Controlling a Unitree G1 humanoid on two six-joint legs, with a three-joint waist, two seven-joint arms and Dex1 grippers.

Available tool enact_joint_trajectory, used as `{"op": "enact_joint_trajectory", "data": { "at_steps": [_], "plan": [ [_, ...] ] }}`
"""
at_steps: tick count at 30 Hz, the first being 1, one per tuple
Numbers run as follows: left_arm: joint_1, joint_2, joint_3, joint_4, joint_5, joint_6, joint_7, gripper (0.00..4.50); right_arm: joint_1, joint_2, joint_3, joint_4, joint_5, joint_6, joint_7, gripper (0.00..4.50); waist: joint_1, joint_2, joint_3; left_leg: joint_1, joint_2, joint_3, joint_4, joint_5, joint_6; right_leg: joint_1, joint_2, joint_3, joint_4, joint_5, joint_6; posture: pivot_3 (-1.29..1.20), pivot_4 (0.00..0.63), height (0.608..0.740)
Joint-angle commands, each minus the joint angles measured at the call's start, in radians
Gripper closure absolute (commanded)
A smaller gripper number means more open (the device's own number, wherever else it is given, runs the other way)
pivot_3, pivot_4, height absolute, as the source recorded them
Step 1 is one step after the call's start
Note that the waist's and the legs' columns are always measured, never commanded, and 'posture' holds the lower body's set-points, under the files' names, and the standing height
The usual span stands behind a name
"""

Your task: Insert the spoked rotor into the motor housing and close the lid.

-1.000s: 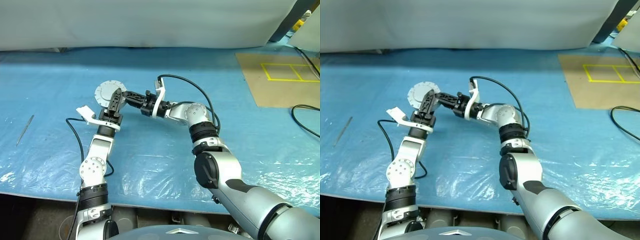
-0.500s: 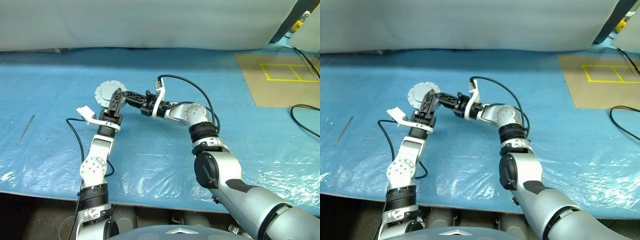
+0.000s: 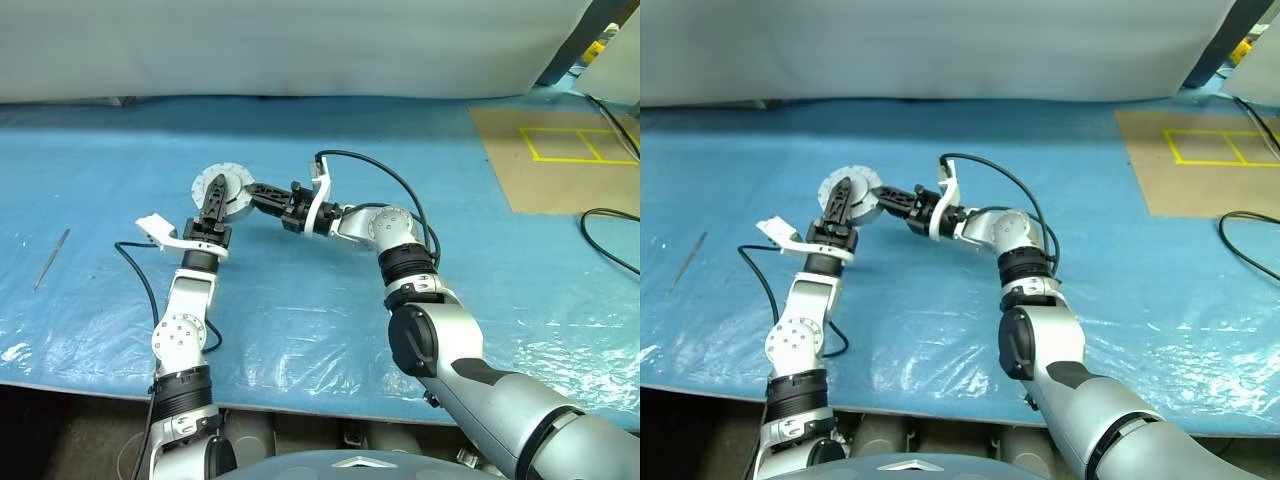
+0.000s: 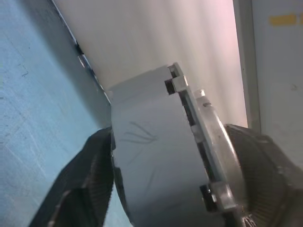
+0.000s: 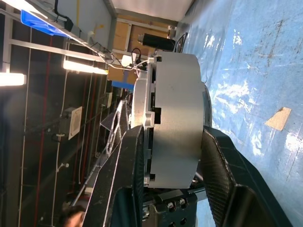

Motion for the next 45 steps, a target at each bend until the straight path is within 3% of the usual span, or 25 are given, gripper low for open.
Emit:
{"op": "enact_joint_trajectory", "data": {
  "at_steps": [1,9,16,26,37,45],
  "plan": [
    [-0.011,0.006,-0.002,-0.029,-0.003,-0.001,-0.011,1.53,-0.021,0.034,-0.009,-0.019,0.035,-0.01,0.017,3.21,0.0,0.0,0.0,0.0,0.0,0.0,0.0,0.0,0.0,0.0,0.0,0.0,0.0,0.0,0.0,0.0,0.15,0.74],
    [-0.004,0.005,-0.024,-0.038,-0.018,0.029,0.01,1.56,-0.019,0.033,0.001,-0.028,0.03,-0.008,0.027,3.21,0.0,0.0,0.0,0.0,0.0,0.0,0.0,0.0,0.0,0.0,0.0,0.0,0.0,0.0,0.0,0.0,0.15,0.74],
    [-0.02,-0.035,0.011,-0.045,-0.102,0.024,0.029,1.56,-0.014,0.031,0.029,-0.049,0.003,-0.054,0.025,0.84,0.0,-0.001,0.0,0.0,0.0,0.0,0.0,0.0,0.0,0.0,0.0,0.0,0.0,0.0,0.0,0.0,0.15,0.74],
    [-0.087,-0.072,0.152,-0.011,-0.197,-0.132,0.052,1.56,-0.007,0.022,0.081,-0.005,-0.082,-0.199,-0.008,0.84,-0.002,-0.003,0.002,0.0,0.0,0.0,0.0,0.0,0.0,0.0,0.0,0.0,0.0,0.0,0.0,0.0,0.15,0.74],
    [-0.208,0.094,0.342,0.423,-0.034,-0.419,0.071,1.56,-0.001,0.017,0.101,-0.013,-0.103,-0.203,0.014,0.84,0.0,-0.006,0.003,0.0,0.0,0.0,0.0,0.0,0.0,0.0,0.001,0.0,0.0,0.0,0.0,0.0,0.15,0.74],
    [-0.217,0.12,0.366,0.515,0.024,-0.447,0.072,1.56,-0.003,0.013,0.112,-0.018,-0.108,-0.202,0.025,0.84,0.003,-0.007,0.004,0.002,0.0,-0.001,0.0,0.0,0.0,0.0,0.0,0.0,0.002,0.0,0.0,0.0,0.15,0.74]
  ]
}}
